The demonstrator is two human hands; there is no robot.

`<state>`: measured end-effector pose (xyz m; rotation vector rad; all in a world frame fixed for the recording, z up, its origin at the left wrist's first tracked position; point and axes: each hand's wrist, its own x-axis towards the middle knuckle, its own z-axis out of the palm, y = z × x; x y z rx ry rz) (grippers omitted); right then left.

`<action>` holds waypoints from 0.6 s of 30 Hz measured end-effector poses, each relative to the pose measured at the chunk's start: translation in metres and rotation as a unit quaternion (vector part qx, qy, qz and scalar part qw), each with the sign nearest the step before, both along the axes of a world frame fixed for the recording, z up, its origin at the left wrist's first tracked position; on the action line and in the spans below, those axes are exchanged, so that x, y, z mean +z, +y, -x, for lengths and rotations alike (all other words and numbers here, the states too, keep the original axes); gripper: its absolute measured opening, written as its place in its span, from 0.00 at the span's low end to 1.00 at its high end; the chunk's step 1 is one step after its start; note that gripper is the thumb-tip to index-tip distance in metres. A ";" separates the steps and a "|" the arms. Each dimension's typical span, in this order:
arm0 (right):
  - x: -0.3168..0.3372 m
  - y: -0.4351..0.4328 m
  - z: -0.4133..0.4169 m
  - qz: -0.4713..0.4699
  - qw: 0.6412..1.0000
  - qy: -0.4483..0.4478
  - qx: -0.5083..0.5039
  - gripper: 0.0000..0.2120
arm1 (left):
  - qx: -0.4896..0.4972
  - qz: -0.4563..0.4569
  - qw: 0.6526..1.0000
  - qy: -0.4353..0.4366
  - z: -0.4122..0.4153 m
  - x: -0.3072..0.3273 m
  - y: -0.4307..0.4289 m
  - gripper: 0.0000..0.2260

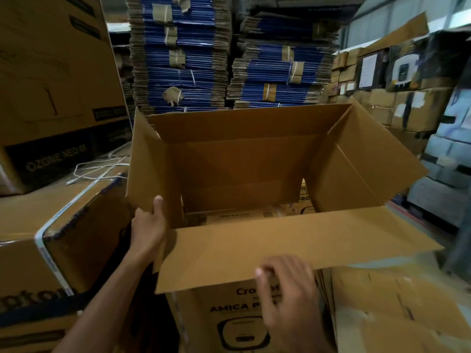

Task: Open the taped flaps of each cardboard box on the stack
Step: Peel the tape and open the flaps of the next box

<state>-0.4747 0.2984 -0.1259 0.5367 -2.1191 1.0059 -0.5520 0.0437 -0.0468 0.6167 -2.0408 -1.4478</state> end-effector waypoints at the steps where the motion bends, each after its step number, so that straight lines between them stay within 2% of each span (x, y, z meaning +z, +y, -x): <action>1: -0.010 -0.006 -0.008 0.025 1.000 -0.014 -0.011 0.14 | -0.013 0.004 1.000 0.009 0.000 0.000 0.004 0.19; 2: -0.016 -0.009 -0.014 0.055 0.997 -0.038 -0.024 0.21 | -0.028 0.006 0.999 0.018 0.000 0.001 0.009 0.18; 4: -0.015 -0.012 -0.021 0.109 0.982 -0.155 -0.025 0.33 | -0.047 0.011 0.999 0.025 0.000 0.001 0.016 0.20; 5: -0.012 -0.013 -0.019 0.111 0.962 -0.247 -0.021 0.37 | -0.050 0.015 0.998 0.023 0.000 0.002 0.020 0.21; 7: 0.005 -0.013 -0.015 0.104 0.916 -0.389 -0.006 0.36 | -0.058 0.023 0.998 0.029 0.002 0.002 0.027 0.21; 9: 0.016 -0.015 -0.006 0.189 0.875 -0.439 0.079 0.35 | -0.074 0.035 0.996 0.042 0.003 0.002 0.036 0.18; 11: 0.026 -0.014 0.002 0.340 0.816 -0.446 0.142 0.46 | -0.078 0.051 0.994 0.049 0.001 0.002 0.042 0.12; 12: 0.031 -0.012 0.007 0.402 0.794 -0.431 0.151 0.51 | -0.076 0.056 0.994 0.049 0.001 0.001 0.043 0.13; 13: 0.034 -0.010 0.014 0.443 0.781 -0.415 0.149 0.51 | -0.074 0.060 0.994 0.050 0.002 0.000 0.044 0.14; 14: 0.039 -0.007 0.020 0.479 0.769 -0.396 0.149 0.47 | -0.073 0.062 0.994 0.049 0.002 -0.002 0.043 0.15; 16: 0.049 -0.002 0.035 0.533 0.745 -0.376 0.139 0.35 | -0.074 0.057 0.995 0.043 0.001 -0.001 0.042 0.14; 18: 0.056 0.003 0.053 0.559 0.737 -0.360 0.125 0.22 | -0.085 0.048 0.994 0.043 -0.001 0.001 0.040 0.11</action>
